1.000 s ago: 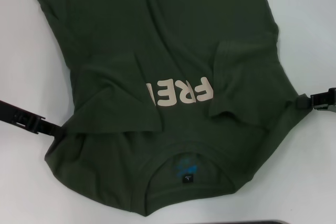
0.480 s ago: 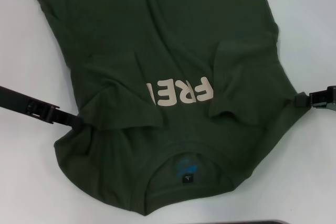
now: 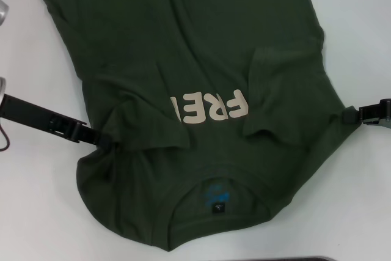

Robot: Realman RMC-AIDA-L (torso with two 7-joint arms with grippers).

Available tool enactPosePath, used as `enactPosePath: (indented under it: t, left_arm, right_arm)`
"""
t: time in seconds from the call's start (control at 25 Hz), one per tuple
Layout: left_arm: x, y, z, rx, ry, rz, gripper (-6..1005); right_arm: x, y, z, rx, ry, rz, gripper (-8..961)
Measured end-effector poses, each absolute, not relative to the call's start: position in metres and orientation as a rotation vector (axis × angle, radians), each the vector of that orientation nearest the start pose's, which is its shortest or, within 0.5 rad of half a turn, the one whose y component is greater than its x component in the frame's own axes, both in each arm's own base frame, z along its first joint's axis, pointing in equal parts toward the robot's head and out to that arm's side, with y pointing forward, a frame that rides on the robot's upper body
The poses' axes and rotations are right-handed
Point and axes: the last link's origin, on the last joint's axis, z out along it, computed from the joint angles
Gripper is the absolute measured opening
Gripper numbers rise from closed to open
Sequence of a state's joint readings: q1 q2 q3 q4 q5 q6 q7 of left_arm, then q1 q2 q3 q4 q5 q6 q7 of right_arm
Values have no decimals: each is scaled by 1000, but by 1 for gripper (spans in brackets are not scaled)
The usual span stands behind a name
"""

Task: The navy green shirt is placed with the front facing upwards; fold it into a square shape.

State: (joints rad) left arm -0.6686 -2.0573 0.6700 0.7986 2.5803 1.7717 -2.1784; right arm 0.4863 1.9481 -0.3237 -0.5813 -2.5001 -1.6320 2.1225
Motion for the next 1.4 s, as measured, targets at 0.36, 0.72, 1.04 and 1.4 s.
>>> enactPosePath:
  t: [0.36,0.72,1.04,1.4]
  left_arm:
    - [-260,321,3,-2772,-1585,37,87]
    - [-257,318,-7,-2803,-1570,67,105]
    - [-260,319,-12,-2776,-1562,66,291]
    - [-258,321,-23,-2785,-1519,97,410]
  right_arm:
    - [355,287,48,-2228,1907,462,35]
    - [353,290,48,-2238,1897,463,35]
    - [352,291,48,-2242,1893,463,36]
    - [352,291,48,-2244,1891,463,36]
